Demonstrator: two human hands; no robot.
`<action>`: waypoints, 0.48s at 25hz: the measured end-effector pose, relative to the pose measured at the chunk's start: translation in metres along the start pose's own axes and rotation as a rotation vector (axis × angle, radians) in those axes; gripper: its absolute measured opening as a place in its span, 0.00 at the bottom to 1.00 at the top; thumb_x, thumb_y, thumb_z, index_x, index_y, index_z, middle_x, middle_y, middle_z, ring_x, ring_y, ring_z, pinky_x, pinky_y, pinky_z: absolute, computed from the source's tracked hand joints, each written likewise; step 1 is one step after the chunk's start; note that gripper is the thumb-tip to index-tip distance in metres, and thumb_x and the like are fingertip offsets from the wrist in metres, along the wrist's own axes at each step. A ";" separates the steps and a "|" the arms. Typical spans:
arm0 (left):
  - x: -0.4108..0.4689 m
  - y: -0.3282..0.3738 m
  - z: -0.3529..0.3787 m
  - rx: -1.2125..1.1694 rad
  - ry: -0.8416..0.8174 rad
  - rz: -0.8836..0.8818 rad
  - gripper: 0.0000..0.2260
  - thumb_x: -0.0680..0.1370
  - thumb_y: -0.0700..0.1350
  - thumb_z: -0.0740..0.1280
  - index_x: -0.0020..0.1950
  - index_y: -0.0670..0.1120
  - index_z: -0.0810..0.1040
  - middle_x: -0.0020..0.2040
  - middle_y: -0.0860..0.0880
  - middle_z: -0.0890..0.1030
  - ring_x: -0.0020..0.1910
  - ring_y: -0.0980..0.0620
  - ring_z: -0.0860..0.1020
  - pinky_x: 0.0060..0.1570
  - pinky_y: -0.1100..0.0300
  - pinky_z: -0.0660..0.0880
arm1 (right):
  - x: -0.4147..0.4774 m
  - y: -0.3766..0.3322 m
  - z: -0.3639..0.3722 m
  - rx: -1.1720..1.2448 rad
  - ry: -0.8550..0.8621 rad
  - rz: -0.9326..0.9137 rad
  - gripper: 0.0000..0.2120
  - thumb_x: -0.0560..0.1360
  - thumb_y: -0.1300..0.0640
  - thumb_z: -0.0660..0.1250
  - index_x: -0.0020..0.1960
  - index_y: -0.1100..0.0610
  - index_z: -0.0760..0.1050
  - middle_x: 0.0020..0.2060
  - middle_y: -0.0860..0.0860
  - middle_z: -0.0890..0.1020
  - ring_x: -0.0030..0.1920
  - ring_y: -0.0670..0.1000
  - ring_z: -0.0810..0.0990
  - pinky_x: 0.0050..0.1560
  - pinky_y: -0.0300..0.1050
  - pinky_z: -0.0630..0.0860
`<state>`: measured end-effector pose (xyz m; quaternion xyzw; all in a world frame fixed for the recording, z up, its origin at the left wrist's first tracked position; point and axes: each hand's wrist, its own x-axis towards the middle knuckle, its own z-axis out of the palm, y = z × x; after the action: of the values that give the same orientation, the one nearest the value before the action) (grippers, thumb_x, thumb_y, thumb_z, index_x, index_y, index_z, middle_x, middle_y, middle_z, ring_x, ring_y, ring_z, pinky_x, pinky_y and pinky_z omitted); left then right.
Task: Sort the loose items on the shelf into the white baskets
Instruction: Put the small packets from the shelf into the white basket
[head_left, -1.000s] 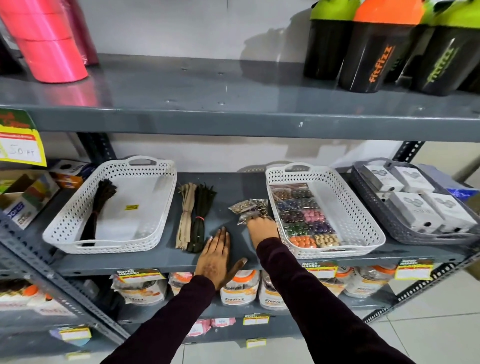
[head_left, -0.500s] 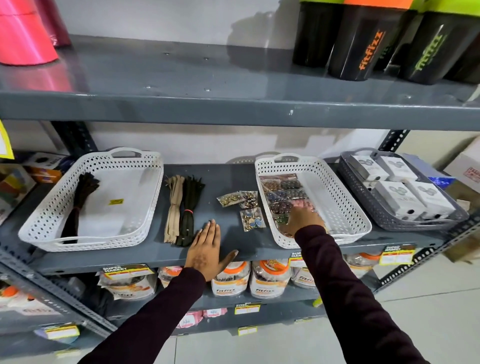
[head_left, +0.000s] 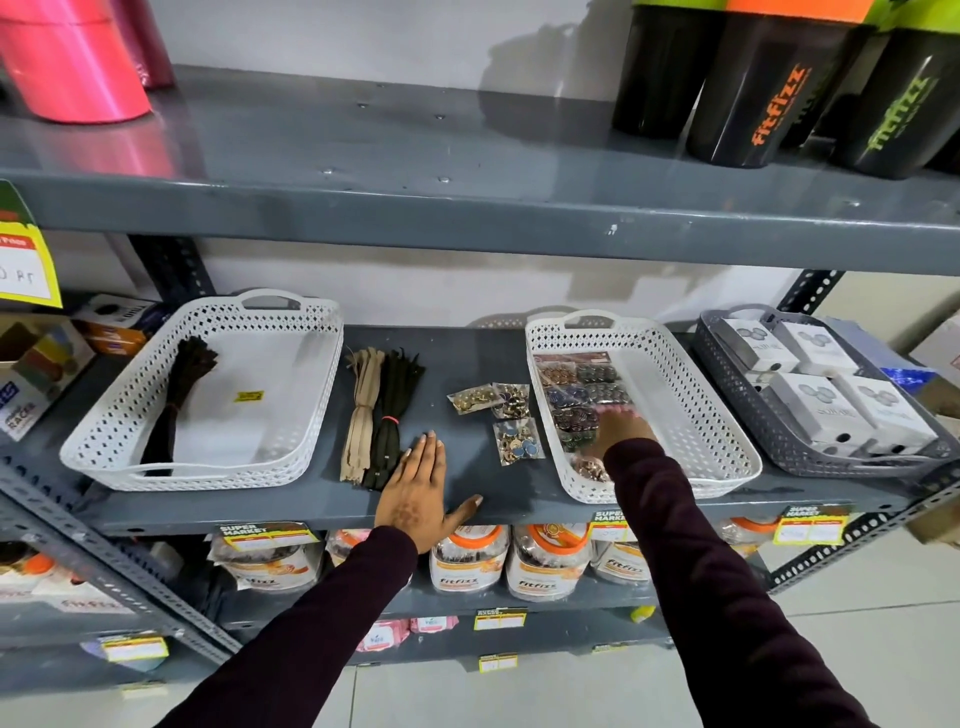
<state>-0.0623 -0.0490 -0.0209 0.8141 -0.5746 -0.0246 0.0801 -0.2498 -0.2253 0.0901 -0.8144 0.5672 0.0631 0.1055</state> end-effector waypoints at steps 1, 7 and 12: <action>0.001 0.000 0.000 -0.003 -0.001 -0.002 0.45 0.73 0.71 0.37 0.73 0.35 0.54 0.74 0.36 0.59 0.73 0.42 0.56 0.70 0.46 0.58 | -0.004 -0.011 -0.002 0.038 0.107 -0.062 0.14 0.75 0.58 0.67 0.58 0.63 0.72 0.54 0.63 0.80 0.61 0.60 0.79 0.61 0.52 0.78; 0.002 -0.001 0.001 0.003 -0.002 -0.001 0.47 0.71 0.73 0.36 0.74 0.36 0.50 0.75 0.37 0.55 0.74 0.43 0.52 0.72 0.49 0.53 | -0.018 -0.077 0.044 -0.206 0.006 -0.419 0.21 0.79 0.72 0.50 0.71 0.68 0.62 0.71 0.67 0.66 0.72 0.65 0.65 0.73 0.54 0.66; 0.004 -0.001 0.004 0.028 0.031 0.001 0.48 0.70 0.73 0.33 0.74 0.37 0.49 0.75 0.38 0.53 0.74 0.44 0.50 0.73 0.50 0.51 | -0.031 -0.087 0.050 -0.246 0.095 -0.342 0.15 0.79 0.67 0.57 0.65 0.66 0.71 0.65 0.63 0.76 0.65 0.62 0.74 0.62 0.56 0.75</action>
<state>-0.0602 -0.0523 -0.0248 0.8150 -0.5742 -0.0042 0.0777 -0.1784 -0.1565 0.0574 -0.9075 0.4132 0.0747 -0.0122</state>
